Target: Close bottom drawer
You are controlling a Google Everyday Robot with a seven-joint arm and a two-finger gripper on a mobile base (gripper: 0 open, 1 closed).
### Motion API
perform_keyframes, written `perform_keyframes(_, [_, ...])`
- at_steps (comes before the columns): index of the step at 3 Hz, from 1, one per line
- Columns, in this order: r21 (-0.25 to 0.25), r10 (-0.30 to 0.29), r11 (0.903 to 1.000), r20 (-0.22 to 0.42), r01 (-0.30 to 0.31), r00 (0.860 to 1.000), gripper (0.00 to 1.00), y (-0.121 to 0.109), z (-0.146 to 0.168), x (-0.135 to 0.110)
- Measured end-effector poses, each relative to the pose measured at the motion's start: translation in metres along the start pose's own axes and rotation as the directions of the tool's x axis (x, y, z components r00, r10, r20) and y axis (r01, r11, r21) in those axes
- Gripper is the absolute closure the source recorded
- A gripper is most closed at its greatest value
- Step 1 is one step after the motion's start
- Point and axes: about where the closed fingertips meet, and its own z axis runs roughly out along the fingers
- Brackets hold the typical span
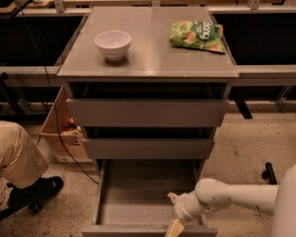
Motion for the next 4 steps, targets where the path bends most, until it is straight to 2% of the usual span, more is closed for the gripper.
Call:
perform_keyframes(2, [0.030,0.037,0.9989,0.007,-0.037,0.999,0.00,-0.020,0.055,0.041])
perform_keyframes(3, [0.057,0.040,0.9975,0.018,-0.041,0.999,0.00,-0.028,0.077,0.059])
perform_keyframes(4, [0.073,0.023,0.9970,0.047,-0.026,0.999,0.00,-0.042,0.102,0.065])
